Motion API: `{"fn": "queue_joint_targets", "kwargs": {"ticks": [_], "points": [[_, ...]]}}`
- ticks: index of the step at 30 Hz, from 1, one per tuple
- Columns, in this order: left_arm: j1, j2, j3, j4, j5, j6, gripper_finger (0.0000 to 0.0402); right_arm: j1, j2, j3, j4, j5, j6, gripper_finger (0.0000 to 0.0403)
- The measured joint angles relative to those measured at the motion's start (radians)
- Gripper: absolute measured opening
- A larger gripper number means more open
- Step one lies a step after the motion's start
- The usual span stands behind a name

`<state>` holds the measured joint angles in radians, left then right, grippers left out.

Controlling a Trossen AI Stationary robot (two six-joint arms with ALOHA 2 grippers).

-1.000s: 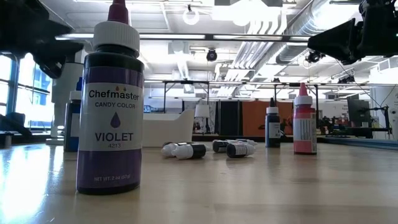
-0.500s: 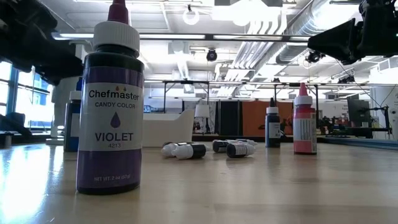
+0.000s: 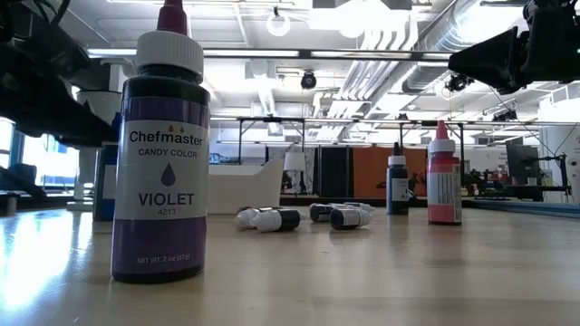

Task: Pick & Place food coloring
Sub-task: Put the large blue food coloring bottle into the white bin

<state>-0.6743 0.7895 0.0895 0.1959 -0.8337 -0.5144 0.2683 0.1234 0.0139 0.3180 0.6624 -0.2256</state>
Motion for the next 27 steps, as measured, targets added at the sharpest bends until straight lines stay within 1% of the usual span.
{"fn": "queue_joint_targets", "kwargs": {"ticks": [2,5,12,15,19,21,24,26,27], "points": [[0.000,0.013,0.000,0.002,0.000,-0.003,0.0170,0.000,0.000,0.000,0.000,0.000,0.000,0.0128],[0.000,0.020,0.000,0.003,0.000,-0.008,0.0157,0.000,0.000,0.000,0.000,0.000,0.000,0.0128],[0.000,0.020,0.000,0.020,0.001,-0.016,0.0106,0.000,0.000,0.000,0.000,0.000,0.000,0.0128],[0.000,0.020,0.001,0.095,-0.012,0.000,0.0100,0.000,0.000,0.000,0.000,0.000,0.000,0.0128],[0.000,0.020,0.010,0.241,-0.021,0.072,0.0103,0.000,0.000,0.000,0.000,0.000,0.000,0.0128],[0.000,0.020,0.043,0.261,-0.047,0.129,0.0104,0.000,0.000,0.000,0.000,0.000,-0.021,0.0128],[0.003,0.020,0.129,0.228,-0.114,0.243,0.0104,0.000,0.000,0.000,0.000,-0.006,-0.079,0.0128],[0.031,0.020,0.197,0.183,-0.142,0.312,0.0104,0.000,0.000,0.000,0.000,-0.008,-0.124,0.0128],[0.057,0.026,0.234,0.152,-0.144,0.323,0.0104,0.000,0.000,0.000,0.000,-0.008,-0.148,0.0128]]}}
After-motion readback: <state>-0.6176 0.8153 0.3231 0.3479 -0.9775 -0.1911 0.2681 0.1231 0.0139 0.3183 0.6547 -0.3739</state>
